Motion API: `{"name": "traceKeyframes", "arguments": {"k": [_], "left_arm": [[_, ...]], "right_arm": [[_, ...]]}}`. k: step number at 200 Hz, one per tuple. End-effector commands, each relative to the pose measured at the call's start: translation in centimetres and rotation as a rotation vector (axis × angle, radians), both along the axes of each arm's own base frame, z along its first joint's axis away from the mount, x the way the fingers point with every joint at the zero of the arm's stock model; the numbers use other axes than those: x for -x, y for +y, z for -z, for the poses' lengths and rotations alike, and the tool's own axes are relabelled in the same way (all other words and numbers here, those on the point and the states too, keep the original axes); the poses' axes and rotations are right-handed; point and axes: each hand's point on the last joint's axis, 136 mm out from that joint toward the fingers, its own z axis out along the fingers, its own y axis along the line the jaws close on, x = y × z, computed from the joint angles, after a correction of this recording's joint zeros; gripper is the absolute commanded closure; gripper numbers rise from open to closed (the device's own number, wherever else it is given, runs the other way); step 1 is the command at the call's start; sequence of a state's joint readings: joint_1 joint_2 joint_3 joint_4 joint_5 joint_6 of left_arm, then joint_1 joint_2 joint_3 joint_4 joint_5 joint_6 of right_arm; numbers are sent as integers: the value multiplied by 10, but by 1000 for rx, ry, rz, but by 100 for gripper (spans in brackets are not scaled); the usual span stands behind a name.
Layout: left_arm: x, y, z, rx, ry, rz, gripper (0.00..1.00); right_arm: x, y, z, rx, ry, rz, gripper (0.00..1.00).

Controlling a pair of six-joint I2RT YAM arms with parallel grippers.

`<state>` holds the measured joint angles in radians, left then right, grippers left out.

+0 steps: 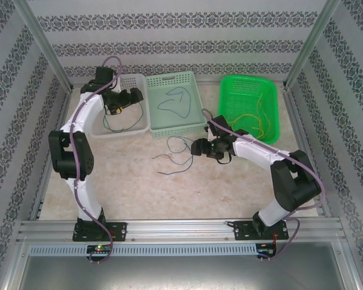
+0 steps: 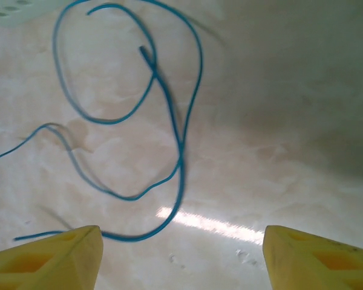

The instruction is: Untangle the cables

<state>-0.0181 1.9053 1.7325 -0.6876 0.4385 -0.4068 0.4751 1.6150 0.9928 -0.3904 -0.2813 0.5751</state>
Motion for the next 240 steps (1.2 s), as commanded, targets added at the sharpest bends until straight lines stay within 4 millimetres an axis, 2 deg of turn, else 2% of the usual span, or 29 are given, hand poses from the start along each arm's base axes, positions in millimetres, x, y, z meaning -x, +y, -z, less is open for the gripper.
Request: {"name": "traceKeyframes", "arguments": {"k": [1,49,84,113,133,149,165,201,227,240], "left_arm": [[13,-6,-32,-30,-102,14,0],[52,-11,-40,7,-178,15,0],[73,-9,-40,-10,-192,23,0],[80,-6,-37,-28,-191,16,0],[82,-4,-33,-34,-178,11,0],[82,-4,-31,-34,-176,8,0],[82,-4,-30,-29,-179,6,0],[82,-3,-26,-23,-188,-10,0],[83,-2,-25,-24,-195,-24,0],[84,-1,-24,-27,-198,-31,0]], "right_arm": [[-19,1,4,59,-34,1,33],[-38,19,24,86,-11,-30,43],[-46,33,30,85,-14,-71,64],[-49,37,31,99,-19,-84,84],[-45,36,18,112,-62,-103,100],[-39,38,-5,123,-134,-142,100],[-32,45,-40,116,-227,-197,100],[-18,51,-141,61,-462,-257,100],[-14,46,-212,1,-612,-237,100],[-13,42,-241,-11,-677,-232,100]]}}
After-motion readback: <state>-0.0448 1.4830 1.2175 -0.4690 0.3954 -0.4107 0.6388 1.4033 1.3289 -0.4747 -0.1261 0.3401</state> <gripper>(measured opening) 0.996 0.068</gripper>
